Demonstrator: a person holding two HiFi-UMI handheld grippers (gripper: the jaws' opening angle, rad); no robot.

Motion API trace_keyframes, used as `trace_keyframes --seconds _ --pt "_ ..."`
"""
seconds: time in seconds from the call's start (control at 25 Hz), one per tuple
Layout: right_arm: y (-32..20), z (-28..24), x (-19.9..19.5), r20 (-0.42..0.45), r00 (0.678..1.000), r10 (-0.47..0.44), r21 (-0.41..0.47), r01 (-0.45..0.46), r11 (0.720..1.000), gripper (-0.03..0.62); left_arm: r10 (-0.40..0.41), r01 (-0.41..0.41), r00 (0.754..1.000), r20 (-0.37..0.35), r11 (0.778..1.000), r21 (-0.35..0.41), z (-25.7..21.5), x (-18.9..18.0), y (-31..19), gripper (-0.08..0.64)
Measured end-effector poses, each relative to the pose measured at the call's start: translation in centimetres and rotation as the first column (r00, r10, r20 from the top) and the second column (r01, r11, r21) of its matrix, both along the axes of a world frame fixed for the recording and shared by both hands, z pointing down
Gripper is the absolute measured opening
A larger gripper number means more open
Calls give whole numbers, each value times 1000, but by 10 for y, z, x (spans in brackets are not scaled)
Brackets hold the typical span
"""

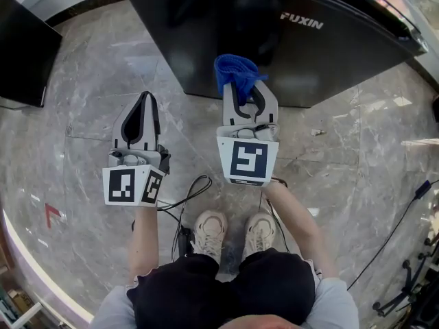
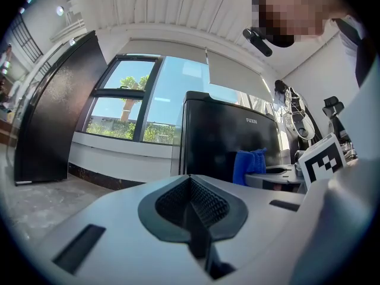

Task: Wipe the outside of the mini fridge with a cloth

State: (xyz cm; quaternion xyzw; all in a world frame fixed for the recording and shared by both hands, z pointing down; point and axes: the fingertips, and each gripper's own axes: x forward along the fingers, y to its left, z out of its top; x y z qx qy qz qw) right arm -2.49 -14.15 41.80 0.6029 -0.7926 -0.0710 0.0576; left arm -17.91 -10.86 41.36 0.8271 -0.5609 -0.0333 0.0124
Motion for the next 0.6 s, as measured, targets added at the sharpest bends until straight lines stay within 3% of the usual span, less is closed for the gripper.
trace_keyframes --seconds 0.16,0.6 --pt "7 -3 48 50 995 88 0 -88 996 75 22 -22 1000 -11 1000 -12 4 12 0 5" --pt "19 -1 142 18 958 285 -6 -285 959 75 63 -62 998 12 998 -23 11 41 -1 5"
